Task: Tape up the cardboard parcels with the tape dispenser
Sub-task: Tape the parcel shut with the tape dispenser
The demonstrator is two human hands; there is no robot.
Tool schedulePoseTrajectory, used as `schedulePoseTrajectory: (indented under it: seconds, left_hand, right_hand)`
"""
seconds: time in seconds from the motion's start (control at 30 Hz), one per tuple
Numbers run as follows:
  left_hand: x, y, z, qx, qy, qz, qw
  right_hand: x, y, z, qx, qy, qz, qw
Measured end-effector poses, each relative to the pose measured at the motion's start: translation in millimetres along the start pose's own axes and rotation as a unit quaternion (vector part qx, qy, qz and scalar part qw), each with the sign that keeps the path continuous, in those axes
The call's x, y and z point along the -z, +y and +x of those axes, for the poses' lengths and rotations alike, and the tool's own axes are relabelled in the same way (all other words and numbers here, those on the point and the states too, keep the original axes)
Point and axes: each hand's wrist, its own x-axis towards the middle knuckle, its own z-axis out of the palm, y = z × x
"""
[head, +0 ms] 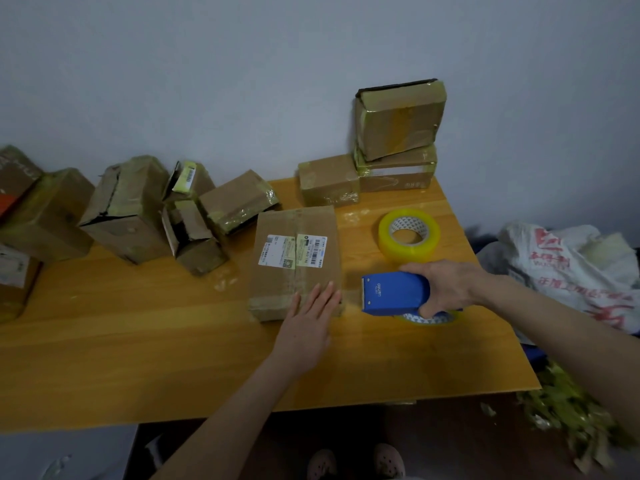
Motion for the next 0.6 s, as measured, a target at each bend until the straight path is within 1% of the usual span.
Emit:
schedulePoseTrajectory:
  seconds: [0.23,0.43,0.6]
  left_hand:
    - [-1,-2,1,-0.004,-0.001,0.001,1.0]
    - [1,-1,1,-0.001,0.005,-0.009,1.0]
    - [0,-1,-1,-0.007,0.011,-0.018,1.0]
  right_hand:
    - [6,-5,0,-0.017,-0.025,-0.06,0.998]
    - [2,-36,10,-0.059,-0.026,-0.142,0.988]
    - [6,-55,20,-0.065,-0.046,-0.161,0.984]
